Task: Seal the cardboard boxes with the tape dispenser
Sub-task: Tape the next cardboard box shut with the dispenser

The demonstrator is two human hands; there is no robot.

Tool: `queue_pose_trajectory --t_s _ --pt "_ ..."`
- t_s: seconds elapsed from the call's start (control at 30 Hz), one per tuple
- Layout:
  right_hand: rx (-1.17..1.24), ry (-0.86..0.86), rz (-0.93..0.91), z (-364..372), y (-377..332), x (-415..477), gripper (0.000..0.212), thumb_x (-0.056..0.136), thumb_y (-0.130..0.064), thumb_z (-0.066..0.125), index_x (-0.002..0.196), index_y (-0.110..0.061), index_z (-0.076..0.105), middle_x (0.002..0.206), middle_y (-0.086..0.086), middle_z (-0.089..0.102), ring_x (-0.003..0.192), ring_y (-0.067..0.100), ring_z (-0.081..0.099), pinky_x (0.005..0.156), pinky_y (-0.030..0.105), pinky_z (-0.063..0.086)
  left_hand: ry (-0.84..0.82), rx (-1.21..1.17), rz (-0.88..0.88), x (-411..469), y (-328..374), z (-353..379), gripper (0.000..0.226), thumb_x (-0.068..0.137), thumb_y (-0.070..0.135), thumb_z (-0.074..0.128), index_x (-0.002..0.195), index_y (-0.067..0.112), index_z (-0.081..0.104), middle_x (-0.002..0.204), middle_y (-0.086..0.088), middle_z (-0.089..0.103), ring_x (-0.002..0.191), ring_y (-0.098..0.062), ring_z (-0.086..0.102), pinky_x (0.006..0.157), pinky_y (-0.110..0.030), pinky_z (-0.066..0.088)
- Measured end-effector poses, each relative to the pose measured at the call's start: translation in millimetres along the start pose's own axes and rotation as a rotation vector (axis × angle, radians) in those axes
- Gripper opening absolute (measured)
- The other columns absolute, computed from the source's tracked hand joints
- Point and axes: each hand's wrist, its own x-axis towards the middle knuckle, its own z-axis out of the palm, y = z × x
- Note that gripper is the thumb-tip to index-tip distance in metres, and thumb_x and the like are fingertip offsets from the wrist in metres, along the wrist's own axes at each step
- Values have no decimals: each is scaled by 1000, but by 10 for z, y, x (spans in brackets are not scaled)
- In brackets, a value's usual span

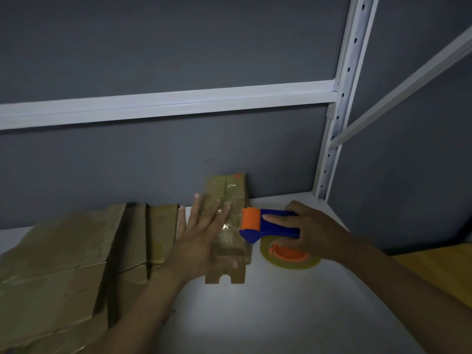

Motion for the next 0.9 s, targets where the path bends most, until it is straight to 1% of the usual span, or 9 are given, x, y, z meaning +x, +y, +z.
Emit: queue_pose_trajectory --t_s 0.13,0.2,0.3,0.37,0.43,0.5,0.57,0.77,0.9 --pt "39 24 -3 103 2 -48 66 89 -40 63 145 -38 28 123 -4 39 105 7 41 83 13 38 -40 -4 106 49 82 9 111 67 95 28 153 29 6 160 5 12 149 -24 7 117 -44 6" --pt "35 13 5 106 37 -90 65 90 -41 61 144 -43 25 123 -5 38 106 8 43 83 14 39 -10 8 93 79 140 37 107 66 89 39 150 25 23 155 3 33 141 -27 32 110 -46 24" --pt "42 17 -8 29 143 -167 67 88 -43 63 137 -51 18 120 -10 35 105 6 42 81 7 37 -8 23 76 99 104 52 100 65 85 45 144 24 41 145 2 49 131 -28 47 105 -42 31" --pt "2 16 -3 -12 249 -292 68 86 -47 63 135 -54 16 116 -15 31 102 3 39 74 1 31 -3 38 74 104 92 38 99 66 85 44 143 24 43 144 1 50 130 -29 49 105 -42 31" --pt "-91 36 28 -19 365 -478 67 85 -57 58 136 -59 15 116 -13 38 98 7 47 72 5 31 -7 65 70 117 112 31 99 66 86 43 144 24 43 145 1 49 131 -28 48 106 -43 31" --pt "-192 72 3 23 421 -625 70 78 -62 58 140 -49 28 108 -4 54 82 13 58 65 15 38 -18 70 53 136 147 28 100 65 88 41 143 24 45 144 0 50 131 -29 48 105 -44 33" --pt "-293 142 -59 102 392 -631 72 68 -55 74 131 -35 47 95 -1 60 67 10 60 58 13 35 5 56 43 145 164 25 100 66 88 39 141 23 46 142 -2 52 129 -32 49 104 -45 33" --pt "-360 275 -140 311 164 -415 54 64 -47 75 112 -23 69 79 5 58 57 16 57 48 21 39 4 52 50 117 193 21 97 69 86 39 142 22 45 144 -2 50 131 -33 47 104 -50 35" --pt "-351 140 50 311 -70 -255 50 89 -47 57 134 -26 52 113 8 52 91 23 57 71 26 39 -44 63 35 132 228 3 97 70 87 38 143 24 44 146 0 48 133 -31 45 105 -44 30"
